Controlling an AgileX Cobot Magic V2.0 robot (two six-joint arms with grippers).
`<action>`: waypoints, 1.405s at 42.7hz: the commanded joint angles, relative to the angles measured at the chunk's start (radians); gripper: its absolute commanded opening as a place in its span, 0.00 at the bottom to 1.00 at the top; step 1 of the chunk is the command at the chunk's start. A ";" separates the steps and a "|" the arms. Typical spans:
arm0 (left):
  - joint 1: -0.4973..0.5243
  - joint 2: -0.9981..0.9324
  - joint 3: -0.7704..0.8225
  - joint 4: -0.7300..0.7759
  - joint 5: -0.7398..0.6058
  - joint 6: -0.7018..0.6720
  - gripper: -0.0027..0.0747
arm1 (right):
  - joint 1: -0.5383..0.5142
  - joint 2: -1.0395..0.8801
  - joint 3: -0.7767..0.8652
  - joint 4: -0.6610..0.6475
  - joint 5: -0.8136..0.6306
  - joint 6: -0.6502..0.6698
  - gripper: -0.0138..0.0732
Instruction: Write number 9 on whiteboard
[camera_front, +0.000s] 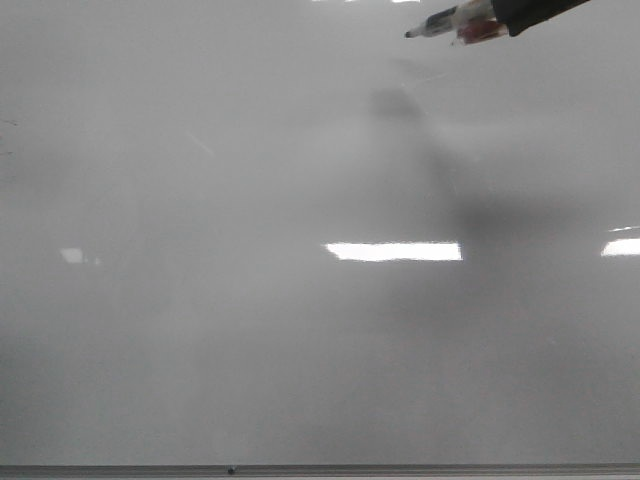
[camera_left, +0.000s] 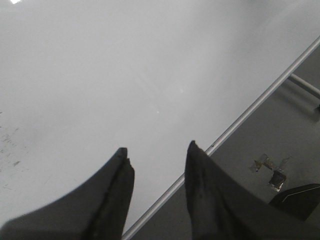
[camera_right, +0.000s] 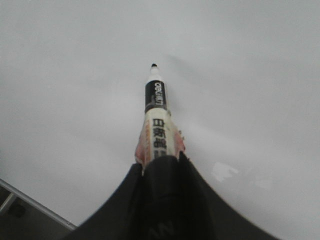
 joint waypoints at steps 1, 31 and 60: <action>0.002 -0.004 -0.028 -0.032 -0.062 -0.008 0.34 | -0.005 0.026 -0.076 0.021 -0.080 -0.016 0.08; 0.002 -0.004 -0.028 -0.032 -0.062 -0.008 0.34 | -0.026 0.198 -0.229 -0.058 0.082 -0.043 0.09; 0.002 -0.004 -0.028 -0.032 -0.064 -0.008 0.34 | -0.026 0.186 -0.229 -0.072 0.039 -0.043 0.09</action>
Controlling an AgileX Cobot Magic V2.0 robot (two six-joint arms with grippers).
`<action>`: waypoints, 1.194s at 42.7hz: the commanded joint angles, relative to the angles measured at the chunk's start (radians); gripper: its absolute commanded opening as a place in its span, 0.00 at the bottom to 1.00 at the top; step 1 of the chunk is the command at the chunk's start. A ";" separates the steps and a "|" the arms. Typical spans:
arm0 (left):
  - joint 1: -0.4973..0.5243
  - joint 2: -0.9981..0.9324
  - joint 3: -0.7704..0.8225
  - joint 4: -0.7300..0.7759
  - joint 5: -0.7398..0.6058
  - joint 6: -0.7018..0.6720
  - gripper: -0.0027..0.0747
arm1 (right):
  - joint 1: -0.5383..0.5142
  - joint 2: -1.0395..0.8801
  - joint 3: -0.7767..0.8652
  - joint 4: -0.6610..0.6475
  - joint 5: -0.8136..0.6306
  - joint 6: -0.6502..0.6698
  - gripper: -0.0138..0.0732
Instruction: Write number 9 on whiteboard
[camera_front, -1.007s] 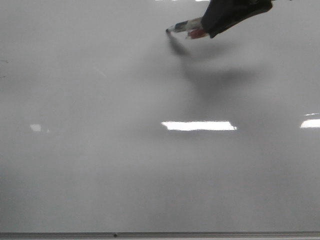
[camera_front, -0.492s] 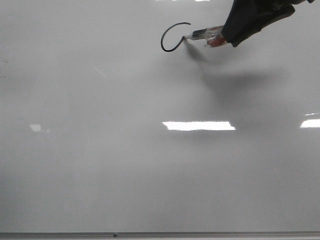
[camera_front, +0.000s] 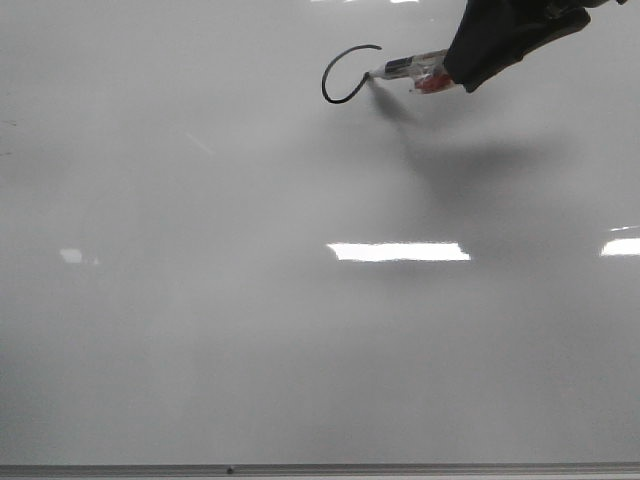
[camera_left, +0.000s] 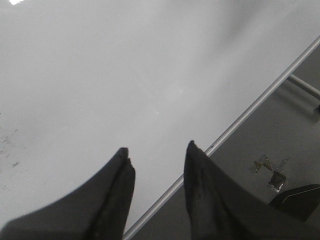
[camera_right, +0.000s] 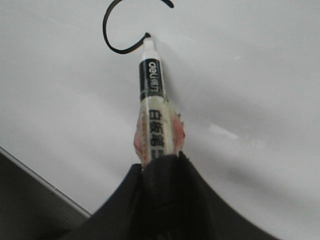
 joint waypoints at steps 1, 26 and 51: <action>0.002 -0.004 -0.028 -0.030 -0.062 -0.008 0.34 | -0.015 -0.041 -0.033 -0.015 -0.141 0.009 0.09; 0.002 -0.004 -0.028 -0.030 -0.064 -0.008 0.34 | 0.017 0.089 -0.028 -0.019 0.108 -0.045 0.09; -0.069 0.022 -0.081 -0.035 0.008 0.059 0.36 | 0.084 -0.154 0.007 -0.019 0.320 -0.189 0.09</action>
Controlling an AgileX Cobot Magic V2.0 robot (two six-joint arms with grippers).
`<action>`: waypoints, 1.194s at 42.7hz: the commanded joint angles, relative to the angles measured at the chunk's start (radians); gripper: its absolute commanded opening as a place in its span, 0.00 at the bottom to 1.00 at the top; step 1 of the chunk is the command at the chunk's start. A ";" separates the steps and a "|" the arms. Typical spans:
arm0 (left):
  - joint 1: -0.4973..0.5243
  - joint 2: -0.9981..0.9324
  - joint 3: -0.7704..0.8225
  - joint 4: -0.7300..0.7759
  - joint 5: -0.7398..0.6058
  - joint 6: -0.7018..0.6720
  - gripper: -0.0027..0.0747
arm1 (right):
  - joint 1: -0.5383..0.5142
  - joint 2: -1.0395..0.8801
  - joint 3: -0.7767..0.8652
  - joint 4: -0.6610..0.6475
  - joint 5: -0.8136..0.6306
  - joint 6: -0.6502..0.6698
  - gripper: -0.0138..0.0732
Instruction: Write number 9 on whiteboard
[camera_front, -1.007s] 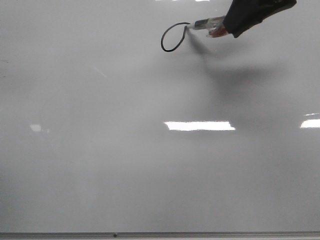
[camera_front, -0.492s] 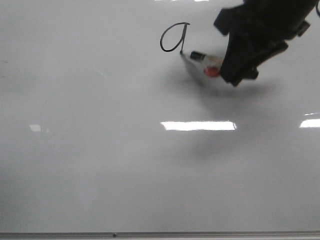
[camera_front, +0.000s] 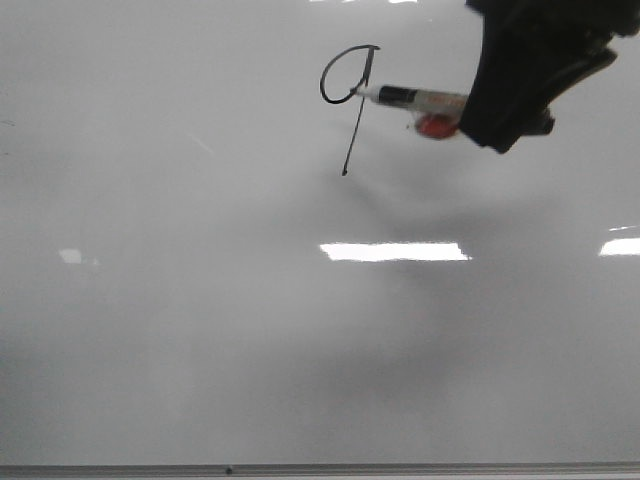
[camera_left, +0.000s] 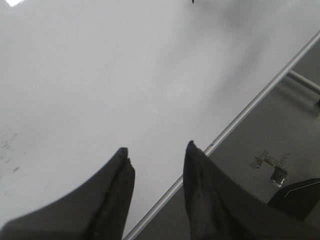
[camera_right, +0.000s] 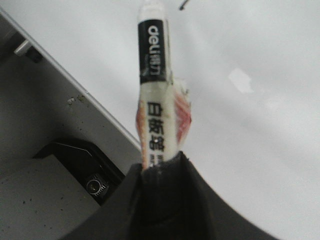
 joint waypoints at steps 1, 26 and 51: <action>-0.061 0.016 -0.065 -0.037 -0.012 0.031 0.38 | 0.025 -0.115 0.010 0.011 0.030 -0.085 0.09; -0.459 0.326 -0.210 -0.350 0.014 0.323 0.64 | 0.152 -0.325 0.118 0.107 0.286 -0.354 0.09; -0.508 0.467 -0.242 -0.456 -0.077 0.427 0.50 | 0.152 -0.325 0.118 0.107 0.265 -0.354 0.09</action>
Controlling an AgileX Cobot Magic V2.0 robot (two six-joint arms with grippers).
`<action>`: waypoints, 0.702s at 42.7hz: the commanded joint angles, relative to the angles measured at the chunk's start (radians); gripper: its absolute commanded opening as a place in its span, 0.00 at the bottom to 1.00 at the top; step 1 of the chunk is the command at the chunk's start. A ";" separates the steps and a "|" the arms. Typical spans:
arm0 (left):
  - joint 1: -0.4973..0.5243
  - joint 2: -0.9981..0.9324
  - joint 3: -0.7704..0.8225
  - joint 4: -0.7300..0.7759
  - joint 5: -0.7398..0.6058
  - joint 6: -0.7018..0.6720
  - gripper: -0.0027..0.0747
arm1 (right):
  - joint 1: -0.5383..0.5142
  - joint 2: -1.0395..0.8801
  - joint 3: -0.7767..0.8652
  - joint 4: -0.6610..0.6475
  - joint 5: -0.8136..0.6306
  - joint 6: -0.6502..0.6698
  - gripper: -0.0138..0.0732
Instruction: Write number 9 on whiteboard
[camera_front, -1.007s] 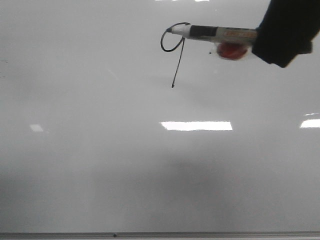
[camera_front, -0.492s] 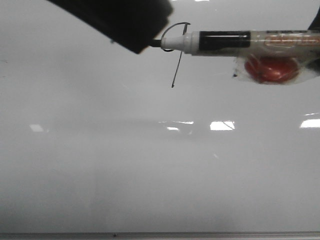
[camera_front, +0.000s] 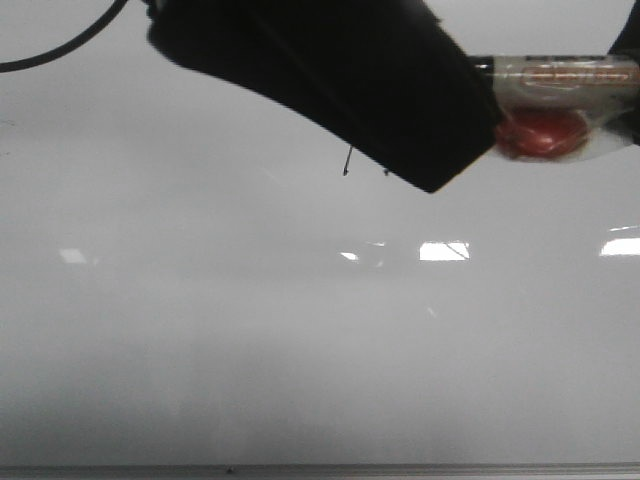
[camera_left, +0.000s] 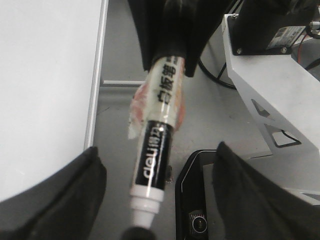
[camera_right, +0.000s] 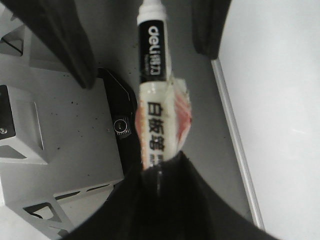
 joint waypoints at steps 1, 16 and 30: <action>-0.006 -0.028 -0.035 -0.064 -0.061 0.007 0.47 | -0.001 -0.017 -0.022 0.037 -0.026 -0.010 0.10; -0.006 -0.028 -0.035 -0.064 -0.065 0.007 0.11 | -0.004 -0.017 -0.022 0.037 -0.033 -0.008 0.60; 0.097 -0.145 -0.035 0.321 -0.085 -0.404 0.10 | -0.151 -0.168 -0.022 -0.282 -0.029 0.392 0.77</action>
